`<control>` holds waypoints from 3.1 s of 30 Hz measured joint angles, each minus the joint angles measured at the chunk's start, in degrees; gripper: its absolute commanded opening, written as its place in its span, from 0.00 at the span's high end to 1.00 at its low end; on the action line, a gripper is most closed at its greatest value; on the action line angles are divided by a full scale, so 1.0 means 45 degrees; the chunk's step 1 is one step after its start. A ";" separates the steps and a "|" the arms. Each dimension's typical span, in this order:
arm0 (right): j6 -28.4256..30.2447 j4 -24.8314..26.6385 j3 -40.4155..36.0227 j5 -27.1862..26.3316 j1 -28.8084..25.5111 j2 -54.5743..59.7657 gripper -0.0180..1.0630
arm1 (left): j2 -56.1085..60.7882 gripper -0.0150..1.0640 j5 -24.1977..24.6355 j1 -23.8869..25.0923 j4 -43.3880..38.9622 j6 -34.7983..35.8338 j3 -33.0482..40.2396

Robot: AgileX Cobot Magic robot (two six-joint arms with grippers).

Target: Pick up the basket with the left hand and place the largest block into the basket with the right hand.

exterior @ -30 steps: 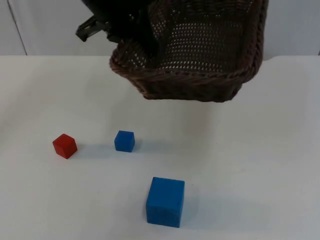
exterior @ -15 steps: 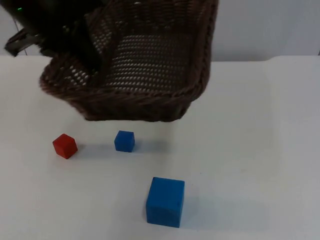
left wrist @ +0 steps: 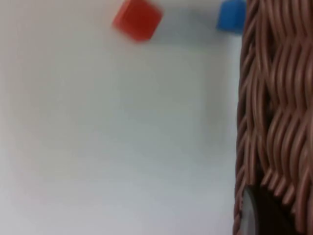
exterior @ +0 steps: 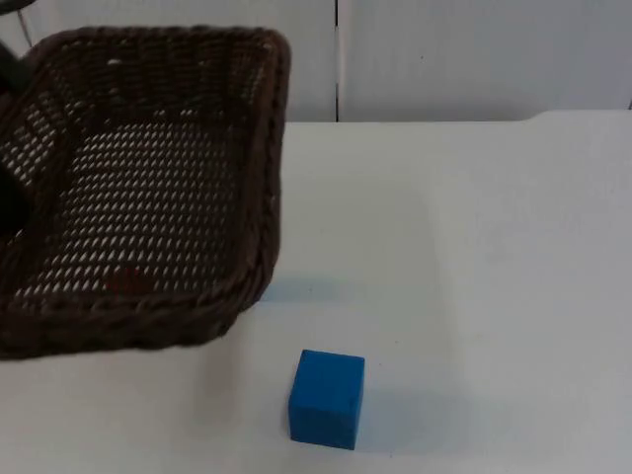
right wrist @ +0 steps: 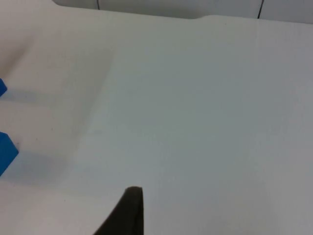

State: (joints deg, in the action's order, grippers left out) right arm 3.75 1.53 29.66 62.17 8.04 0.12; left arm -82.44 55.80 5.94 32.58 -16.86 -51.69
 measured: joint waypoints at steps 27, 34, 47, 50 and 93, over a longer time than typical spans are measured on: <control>0.0018 0.0000 0.0000 0.0000 0.0000 0.0000 0.01 | 0.2562 0.99 -0.0214 0.1785 -0.0076 -0.0852 0.2802; 0.0018 0.0000 0.0000 0.0000 0.0000 0.0000 0.01 | 0.2562 0.99 -0.0236 0.1785 -0.0076 -0.0874 0.2802; 0.0018 0.0000 0.0665 -0.2032 0.0000 0.2907 0.01 | 0.2562 0.99 -0.0213 0.1785 -0.0076 -0.0928 0.2802; 0.0018 0.0000 0.0984 -0.2449 0.0000 0.3596 0.01 | 0.2562 0.99 -0.0213 0.1785 -0.0076 -0.0928 0.2802; 0.6588 0.4331 0.3628 -0.6533 0.4706 1.6238 0.01 | 0.2562 0.99 -0.0152 0.1785 -0.0173 -0.0953 0.2802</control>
State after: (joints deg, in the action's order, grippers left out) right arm 33.40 21.02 45.98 32.77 29.22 73.19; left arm -70.91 55.11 13.98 31.80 -21.15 -39.08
